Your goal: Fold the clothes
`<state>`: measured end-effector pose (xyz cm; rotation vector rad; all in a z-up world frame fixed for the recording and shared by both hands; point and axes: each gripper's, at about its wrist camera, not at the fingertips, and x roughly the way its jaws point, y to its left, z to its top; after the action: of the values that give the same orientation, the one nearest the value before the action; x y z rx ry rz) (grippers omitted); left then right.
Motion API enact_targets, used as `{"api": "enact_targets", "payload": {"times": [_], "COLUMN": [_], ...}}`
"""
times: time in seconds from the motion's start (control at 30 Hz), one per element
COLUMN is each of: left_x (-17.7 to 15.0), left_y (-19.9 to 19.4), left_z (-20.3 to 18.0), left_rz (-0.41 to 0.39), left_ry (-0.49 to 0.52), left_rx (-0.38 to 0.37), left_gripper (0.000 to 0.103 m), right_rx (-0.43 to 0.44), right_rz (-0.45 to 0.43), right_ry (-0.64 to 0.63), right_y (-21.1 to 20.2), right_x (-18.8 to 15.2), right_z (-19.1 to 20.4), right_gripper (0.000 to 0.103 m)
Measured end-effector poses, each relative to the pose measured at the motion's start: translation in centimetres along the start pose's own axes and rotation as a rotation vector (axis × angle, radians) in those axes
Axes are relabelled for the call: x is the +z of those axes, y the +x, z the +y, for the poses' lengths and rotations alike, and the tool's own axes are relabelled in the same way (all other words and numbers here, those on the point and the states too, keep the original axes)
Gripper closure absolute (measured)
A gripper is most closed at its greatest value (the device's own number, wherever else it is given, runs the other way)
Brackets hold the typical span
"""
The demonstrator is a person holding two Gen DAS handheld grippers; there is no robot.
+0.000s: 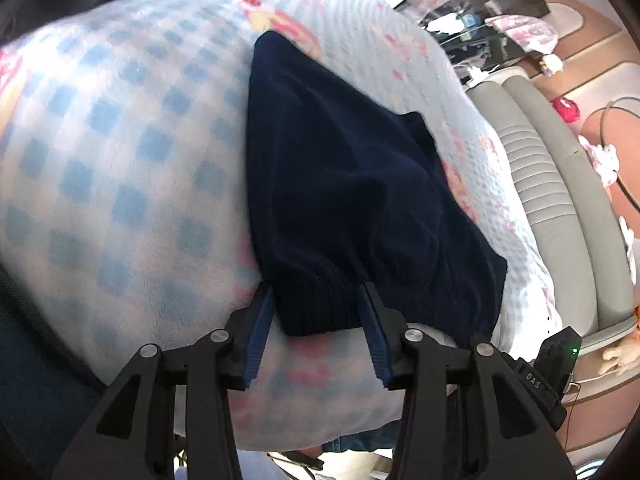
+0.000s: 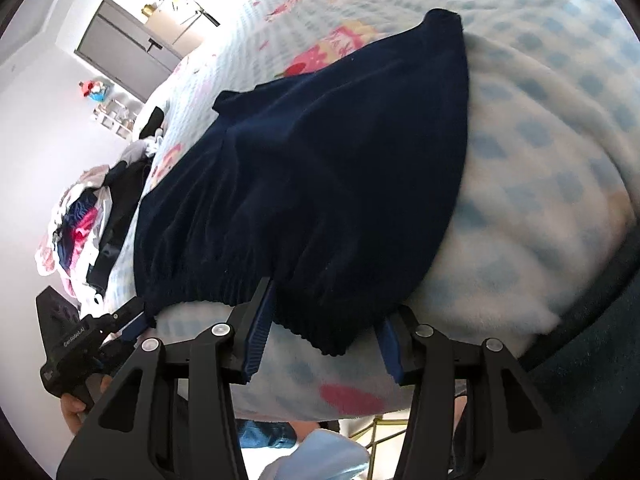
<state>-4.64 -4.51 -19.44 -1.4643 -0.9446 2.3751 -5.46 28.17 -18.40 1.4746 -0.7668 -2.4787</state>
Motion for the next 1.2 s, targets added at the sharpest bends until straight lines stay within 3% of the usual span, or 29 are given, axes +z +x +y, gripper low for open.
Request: {"api": "enact_targets", "payload": {"times": [0.07, 0.1, 0.13, 0.17, 0.27, 0.3, 0.47, 0.57, 0.7, 0.83, 0.93, 1.1, 1.13, 1.2], "left_x": [0.2, 0.4, 0.7, 0.9, 0.6, 0.3, -1.1, -1.8, -2.6, -2.6, -1.9, -1.0, -1.1, -1.1], "left_y": [0.7, 1.0, 1.1, 0.9, -1.2, -2.1, -4.7, -4.8, -4.3, -5.2, -6.1, -8.3, -8.4, -7.7], "left_z": [-0.4, -0.7, -1.2, -1.9, -4.2, -4.7, -3.8, -2.5, -1.9, -3.7, -5.0, -7.5, -8.0, -8.4], "left_rz": [0.024, 0.036, 0.041, 0.031, -0.026, -0.042, -0.036, -0.014, 0.005, -0.012, -0.041, -0.156, -0.174, -0.151], "left_ry": [0.021, 0.036, 0.056, 0.077, 0.161, 0.191, 0.203, 0.192, 0.155, 0.212, 0.247, 0.329, 0.345, 0.367], "left_rx": [-0.006, -0.007, -0.003, 0.006, 0.024, 0.031, 0.029, 0.048, 0.051, 0.085, 0.125, 0.194, 0.196, 0.132], "left_gripper": [0.06, 0.07, 0.072, 0.075, 0.077, 0.083, 0.084, 0.084, 0.084, 0.083, 0.077, 0.068, 0.067, 0.059], "right_rx": [0.003, 0.018, 0.033, 0.047, 0.041, 0.034, 0.057, 0.018, 0.029, 0.04, 0.027, 0.049, 0.031, -0.006], "right_rz": [-0.012, -0.014, -0.016, -0.018, -0.042, -0.063, -0.071, -0.031, -0.009, -0.009, -0.009, -0.045, -0.058, -0.06], "right_ry": [-0.018, 0.002, 0.022, 0.041, 0.021, -0.018, -0.05, -0.046, -0.011, -0.035, -0.039, 0.041, 0.033, 0.016], "right_y": [-0.1, 0.2, 0.4, 0.7, -0.4, -1.5, -4.2, -3.3, -3.0, -3.8, -4.3, -6.4, -6.9, -6.8], "right_x": [0.0, 0.2, 0.4, 0.6, 0.9, 0.8, 0.0, -1.1, -2.1, -2.0, -2.0, -1.5, -1.4, -1.2], "right_z": [0.3, 0.1, -0.1, -0.3, 0.4, 1.1, 2.3, 1.6, 0.3, 0.8, 0.6, -0.6, -0.5, -0.5], "right_gripper": [0.065, 0.066, 0.072, 0.082, 0.091, 0.091, 0.092, 0.092, 0.092, 0.087, 0.074, 0.074, 0.074, 0.074]}}
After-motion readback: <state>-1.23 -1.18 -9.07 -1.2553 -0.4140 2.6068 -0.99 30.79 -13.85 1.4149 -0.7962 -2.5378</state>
